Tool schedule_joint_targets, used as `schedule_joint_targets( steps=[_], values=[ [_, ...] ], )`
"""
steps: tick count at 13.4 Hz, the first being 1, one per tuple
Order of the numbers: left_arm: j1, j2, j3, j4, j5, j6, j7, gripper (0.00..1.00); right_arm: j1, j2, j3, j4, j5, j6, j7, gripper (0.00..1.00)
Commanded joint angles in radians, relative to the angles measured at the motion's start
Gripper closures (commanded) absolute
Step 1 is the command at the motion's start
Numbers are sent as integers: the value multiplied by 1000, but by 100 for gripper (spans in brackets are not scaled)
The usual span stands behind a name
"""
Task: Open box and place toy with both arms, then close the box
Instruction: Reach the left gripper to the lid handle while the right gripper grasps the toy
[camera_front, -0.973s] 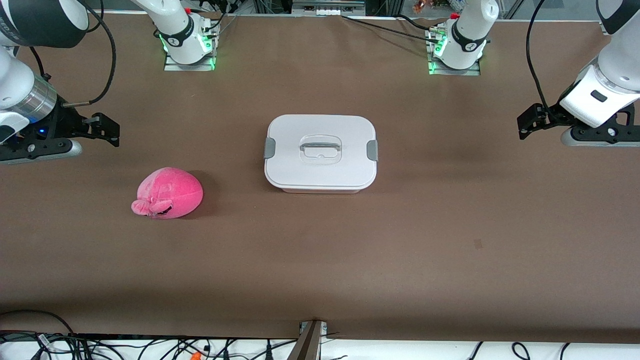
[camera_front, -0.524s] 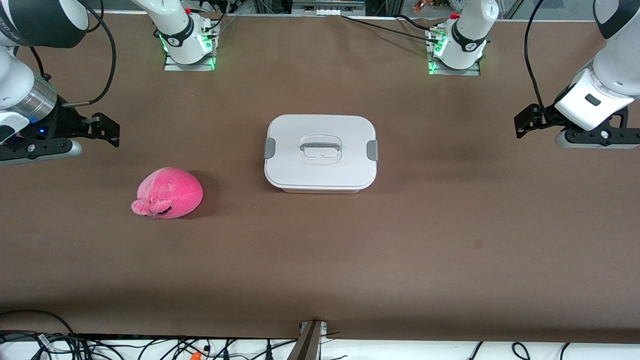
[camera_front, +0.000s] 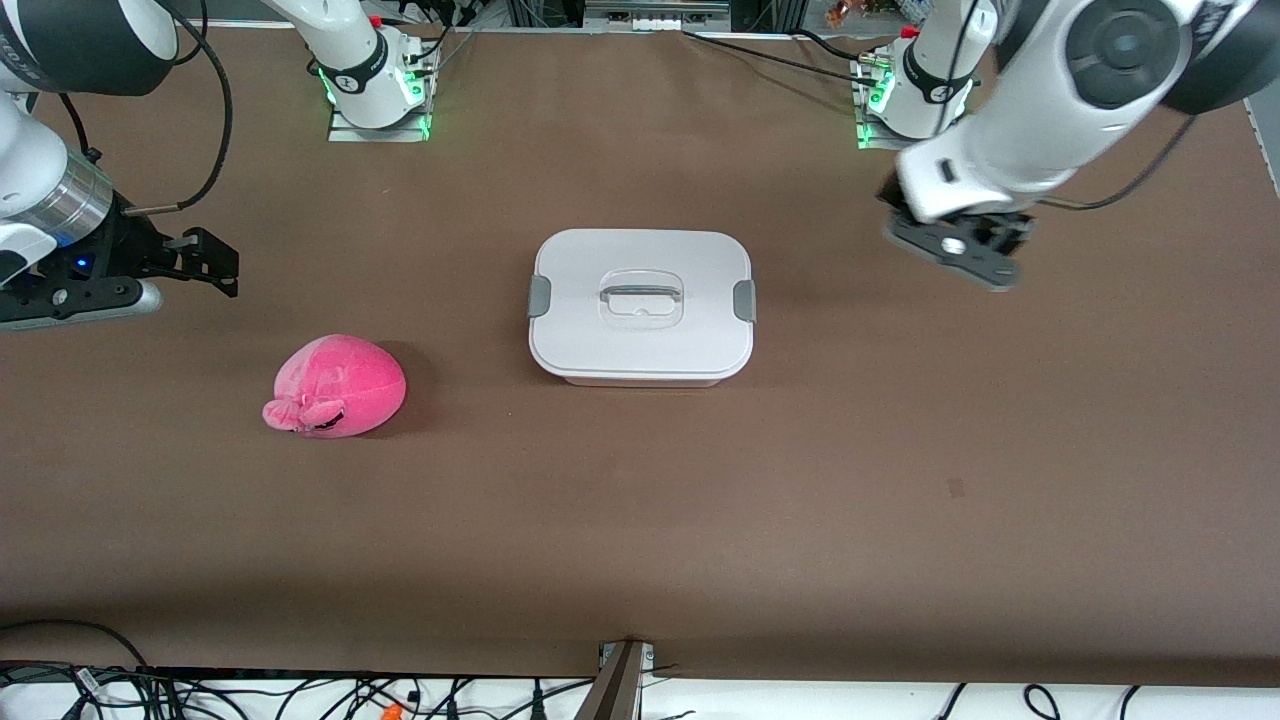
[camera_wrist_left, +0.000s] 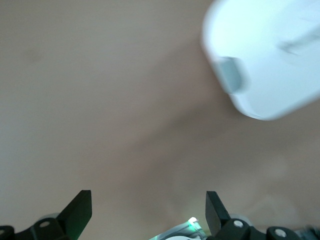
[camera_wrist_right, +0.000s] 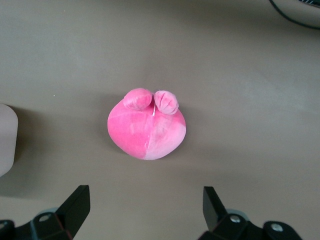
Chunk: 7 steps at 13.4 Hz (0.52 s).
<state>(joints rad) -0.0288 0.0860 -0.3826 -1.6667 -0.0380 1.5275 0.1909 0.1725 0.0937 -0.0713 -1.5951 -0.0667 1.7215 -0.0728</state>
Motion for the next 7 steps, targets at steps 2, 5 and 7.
schedule_joint_targets(
  steps=[2, 5, 7],
  values=[
    [-5, 70, -83, 25, -79, 89, 261, 0, 4, 6, 2, 20, 10, 4, 7, 0],
    [-32, 110, -123, 13, -72, 254, 424, 0, -4, 35, 2, 18, 18, 47, -7, 0],
    [-100, 121, -136, -48, -53, 411, 436, 0, -8, 47, -2, 18, 79, 49, -21, 0]
  ],
)
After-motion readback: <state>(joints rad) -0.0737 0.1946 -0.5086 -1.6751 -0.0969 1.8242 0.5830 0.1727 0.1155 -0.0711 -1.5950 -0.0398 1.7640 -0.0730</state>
